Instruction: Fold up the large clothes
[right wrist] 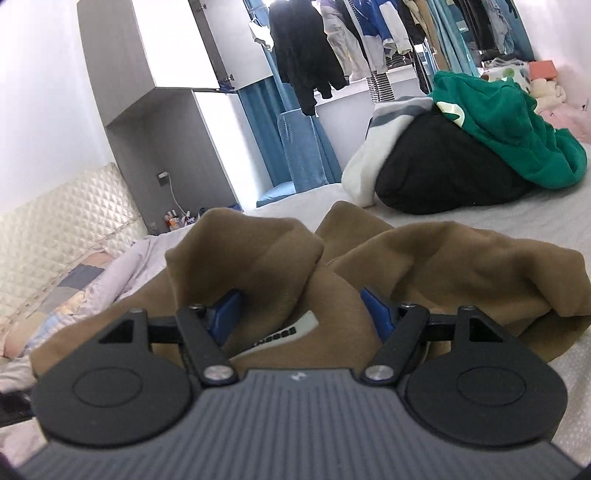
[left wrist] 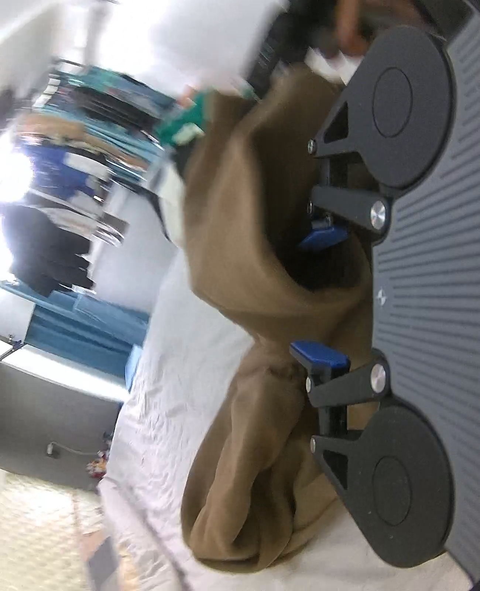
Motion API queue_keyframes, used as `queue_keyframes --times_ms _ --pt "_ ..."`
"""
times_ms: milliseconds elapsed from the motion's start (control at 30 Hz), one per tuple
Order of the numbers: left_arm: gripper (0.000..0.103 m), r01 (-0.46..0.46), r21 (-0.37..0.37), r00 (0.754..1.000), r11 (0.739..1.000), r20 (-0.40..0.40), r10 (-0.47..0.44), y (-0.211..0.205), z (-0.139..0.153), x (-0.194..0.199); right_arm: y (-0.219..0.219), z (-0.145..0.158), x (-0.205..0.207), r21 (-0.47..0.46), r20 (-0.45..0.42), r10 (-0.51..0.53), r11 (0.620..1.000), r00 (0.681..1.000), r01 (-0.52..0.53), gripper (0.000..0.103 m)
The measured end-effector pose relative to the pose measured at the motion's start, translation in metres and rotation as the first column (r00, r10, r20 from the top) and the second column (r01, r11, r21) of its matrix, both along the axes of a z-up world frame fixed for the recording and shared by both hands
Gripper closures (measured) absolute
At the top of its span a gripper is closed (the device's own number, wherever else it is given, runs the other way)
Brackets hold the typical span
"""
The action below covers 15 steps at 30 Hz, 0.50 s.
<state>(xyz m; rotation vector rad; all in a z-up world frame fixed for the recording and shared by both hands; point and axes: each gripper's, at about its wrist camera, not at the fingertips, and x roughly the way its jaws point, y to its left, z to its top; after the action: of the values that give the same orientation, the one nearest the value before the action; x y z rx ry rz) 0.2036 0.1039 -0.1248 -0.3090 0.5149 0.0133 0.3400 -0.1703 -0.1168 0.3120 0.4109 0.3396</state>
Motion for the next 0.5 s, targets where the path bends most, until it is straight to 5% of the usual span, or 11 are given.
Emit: queue_keyframes --times_ms 200,233,333,500 --pt "0.044 -0.023 -0.025 0.998 0.999 -0.064 0.021 0.001 -0.038 0.037 -0.001 0.002 -0.004 -0.004 0.009 0.012 1.0 1.0 -0.012 0.03" --pt "0.048 -0.032 -0.051 0.998 0.998 -0.056 0.03 0.008 -0.041 0.042 0.0 0.003 -0.006 -0.011 0.013 0.015 1.0 1.0 -0.015 0.03" --pt "0.092 -0.054 -0.145 0.999 0.988 -0.014 0.052 0.023 -0.039 0.051 0.003 0.007 -0.012 -0.052 0.047 0.023 0.998 0.999 -0.02 0.029" --pt "0.096 -0.092 -0.22 0.993 0.971 0.047 0.105 0.046 -0.024 0.048 0.028 0.024 -0.042 -0.171 0.247 0.106 0.983 0.963 -0.064 0.018"
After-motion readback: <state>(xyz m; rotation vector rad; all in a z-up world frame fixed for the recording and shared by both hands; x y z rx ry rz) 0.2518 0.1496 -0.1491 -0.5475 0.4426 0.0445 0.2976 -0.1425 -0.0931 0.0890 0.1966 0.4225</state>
